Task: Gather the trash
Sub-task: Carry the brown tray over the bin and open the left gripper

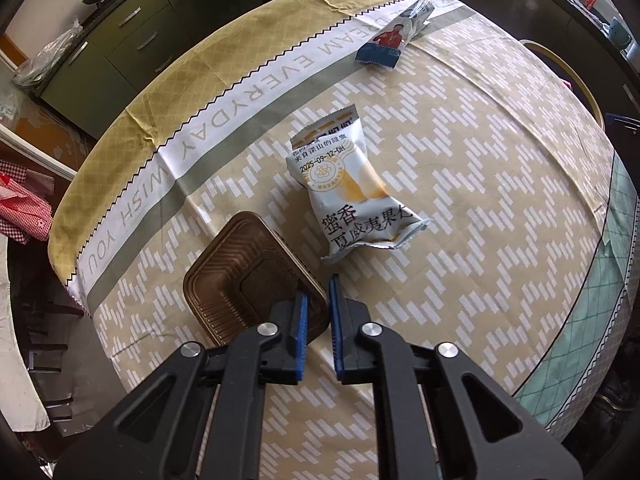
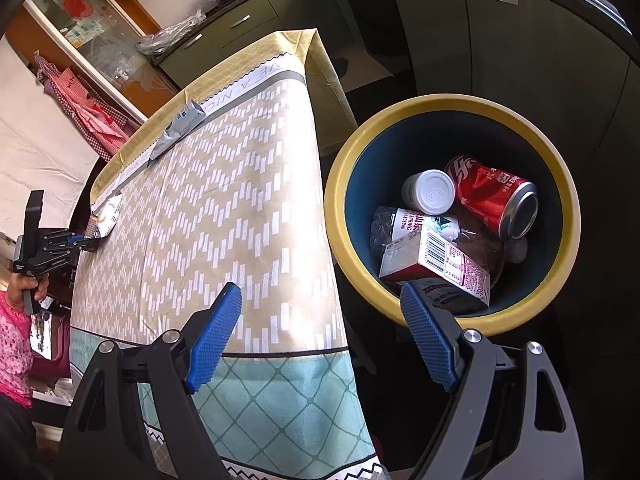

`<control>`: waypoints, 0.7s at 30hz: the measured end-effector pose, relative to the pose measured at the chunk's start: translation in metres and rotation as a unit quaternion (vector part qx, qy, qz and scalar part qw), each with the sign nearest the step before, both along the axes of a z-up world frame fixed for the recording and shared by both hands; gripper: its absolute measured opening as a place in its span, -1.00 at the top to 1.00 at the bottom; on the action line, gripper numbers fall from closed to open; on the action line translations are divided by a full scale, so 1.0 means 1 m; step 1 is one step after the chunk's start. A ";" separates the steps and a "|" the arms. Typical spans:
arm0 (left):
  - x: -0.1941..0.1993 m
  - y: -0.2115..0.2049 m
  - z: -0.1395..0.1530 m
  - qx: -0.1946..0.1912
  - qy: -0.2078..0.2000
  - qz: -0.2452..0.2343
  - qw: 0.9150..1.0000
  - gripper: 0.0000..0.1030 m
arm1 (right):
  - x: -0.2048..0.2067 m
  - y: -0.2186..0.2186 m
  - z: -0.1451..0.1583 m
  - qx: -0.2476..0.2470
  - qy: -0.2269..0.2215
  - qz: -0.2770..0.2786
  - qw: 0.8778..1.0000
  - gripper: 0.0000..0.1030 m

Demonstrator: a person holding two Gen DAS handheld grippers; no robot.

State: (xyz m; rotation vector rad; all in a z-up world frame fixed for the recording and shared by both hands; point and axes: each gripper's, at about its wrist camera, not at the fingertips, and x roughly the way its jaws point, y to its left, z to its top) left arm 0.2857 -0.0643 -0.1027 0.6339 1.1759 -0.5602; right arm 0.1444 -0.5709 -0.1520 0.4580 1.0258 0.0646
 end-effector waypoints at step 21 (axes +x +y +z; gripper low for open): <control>-0.102 -0.114 0.084 -0.021 -0.053 -0.115 0.992 0.82 | -0.044 -0.018 0.030 0.009 -0.056 -0.019 0.998 -0.57</control>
